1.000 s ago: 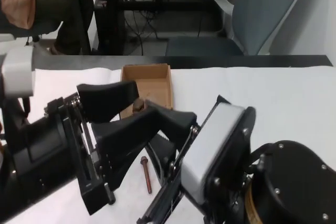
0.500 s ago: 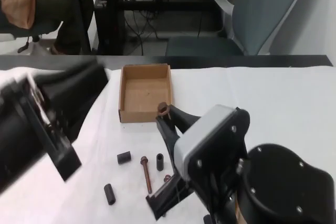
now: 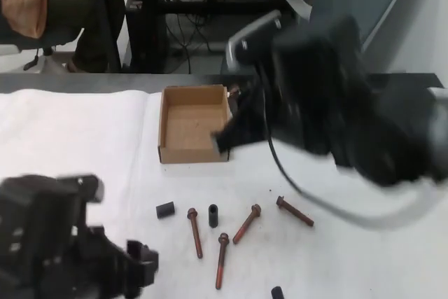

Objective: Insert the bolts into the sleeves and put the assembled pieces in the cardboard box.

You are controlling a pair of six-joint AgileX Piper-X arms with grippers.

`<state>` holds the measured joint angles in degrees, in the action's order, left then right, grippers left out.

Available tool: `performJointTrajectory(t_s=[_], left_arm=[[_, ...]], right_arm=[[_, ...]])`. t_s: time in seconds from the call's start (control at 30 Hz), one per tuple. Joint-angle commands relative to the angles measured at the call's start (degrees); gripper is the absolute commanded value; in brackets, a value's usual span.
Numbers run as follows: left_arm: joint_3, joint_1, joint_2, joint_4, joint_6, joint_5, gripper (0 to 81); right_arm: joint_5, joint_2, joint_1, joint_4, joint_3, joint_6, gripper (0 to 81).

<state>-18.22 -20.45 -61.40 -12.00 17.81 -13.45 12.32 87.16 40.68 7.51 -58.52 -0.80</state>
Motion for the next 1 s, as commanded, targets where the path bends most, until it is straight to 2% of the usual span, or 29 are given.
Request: performJointTrajectory(t_s=[0.0,0.23,0.37,0.67,0.73,0.97], left_arm=[[-1.4,-0.2,-6.0,-0.3,7.4,1.6,70.0],[-6.7,-0.2,-16.1,0.3,10.7,2.5,70.0],[-10.3,-0.4,-19.3,0.3,11.8,5.6,70.0],[-14.3,-0.4,-25.6,0.3,11.8,9.5,67.1],[-15.3,-0.4,-27.6,0.6,11.8,9.4,67.1],[-18.4,-2.1,-33.2,-1.3,11.8,8.2,67.1]], right_arm=[[-4.7,5.9,-2.8,5.3,-7.8,0.4,0.6],[-6.2,22.7,-4.6,10.8,-25.8,-0.5,0.6],[-6.2,31.5,-5.4,15.8,-35.6,-0.5,0.6],[-8.2,42.6,-7.8,20.6,-47.3,-0.7,0.1],[-10.9,43.5,-8.5,20.6,-47.3,-0.7,6.3],[-11.8,43.6,-9.8,20.3,-47.8,0.0,52.2]])
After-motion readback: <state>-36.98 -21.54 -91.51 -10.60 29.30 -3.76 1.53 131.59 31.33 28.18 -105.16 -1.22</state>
